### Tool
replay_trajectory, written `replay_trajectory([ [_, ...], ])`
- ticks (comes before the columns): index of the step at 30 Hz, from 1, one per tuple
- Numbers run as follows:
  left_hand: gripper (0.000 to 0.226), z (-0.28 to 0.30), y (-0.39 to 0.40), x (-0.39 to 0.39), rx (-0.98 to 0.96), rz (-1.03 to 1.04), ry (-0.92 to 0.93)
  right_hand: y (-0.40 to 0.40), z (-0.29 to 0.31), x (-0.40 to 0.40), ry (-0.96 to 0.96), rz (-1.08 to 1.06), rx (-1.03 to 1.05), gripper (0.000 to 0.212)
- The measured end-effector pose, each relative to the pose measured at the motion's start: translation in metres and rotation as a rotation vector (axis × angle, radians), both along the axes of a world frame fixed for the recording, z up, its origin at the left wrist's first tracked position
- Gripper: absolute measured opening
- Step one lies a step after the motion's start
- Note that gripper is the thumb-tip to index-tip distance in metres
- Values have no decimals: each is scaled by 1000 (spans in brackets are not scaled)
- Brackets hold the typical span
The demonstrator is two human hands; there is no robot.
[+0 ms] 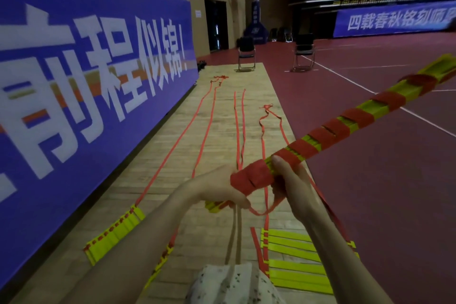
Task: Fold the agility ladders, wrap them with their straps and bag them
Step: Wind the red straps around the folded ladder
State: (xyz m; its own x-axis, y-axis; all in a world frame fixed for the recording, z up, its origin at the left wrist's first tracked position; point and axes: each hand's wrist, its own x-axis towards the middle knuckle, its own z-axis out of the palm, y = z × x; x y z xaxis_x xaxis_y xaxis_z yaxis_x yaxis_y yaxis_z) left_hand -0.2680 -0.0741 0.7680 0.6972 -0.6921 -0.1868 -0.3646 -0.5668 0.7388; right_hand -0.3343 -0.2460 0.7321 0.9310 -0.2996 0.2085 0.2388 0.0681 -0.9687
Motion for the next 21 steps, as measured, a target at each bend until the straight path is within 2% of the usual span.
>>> replay_trajectory([
  [1, 40, -4, -1, -2, 7, 78, -116, -1, 7, 0, 39, 25, -77, 40],
  [2, 37, -11, -4, -6, 63, 189, -336, -2, 15, 0, 101, 25, -131, 40],
  [3, 39, -18, -6, -10, 140, 314, -649, -1, 22, 1, 168, 14, -144, 42],
  [5, 49, -29, -8, -15, 158, 466, -1210, 4, 26, 0, 262, 7, -49, 46],
  [6, 53, -31, -8, -15, 149, 486, -1384, 9, 25, 0, 283, 8, 31, 47],
  [7, 55, -31, -10, -14, 160, 492, -1470, 14, 23, -1, 291, 4, 117, 47],
  [8, 56, -28, -10, -15, 179, 487, -1479, 17, 19, -2, 277, -13, 196, 44],
  [9, 56, -25, -11, -18, 200, 453, -1414, 18, 15, -3, 242, -41, 251, 41],
  [11, 55, -10, -8, -24, 255, 339, -1181, 18, 7, -5, 124, -69, 258, 36],
  [14, 52, 19, 6, -8, 269, 78, -576, 13, 1, -11, 5, -17, 150, 42],
  [16, 50, 31, 12, 4, 169, -60, -171, 6, 7, -13, -18, 59, 38, 36],
  [17, 48, 30, 12, 6, 86, -94, -31, 2, 11, -12, -8, 88, -20, 34],
  [18, 45, 27, 11, 5, 43, -80, -13, -1, 16, -10, 1, 98, -70, 33],
  [19, 44, 19, 8, 2, 34, -4, -116, -4, 20, -10, 11, 94, -90, 32],
  [21, 45, 9, 3, -8, 86, 223, -522, 0, 26, -6, 45, 63, -45, 38],
])
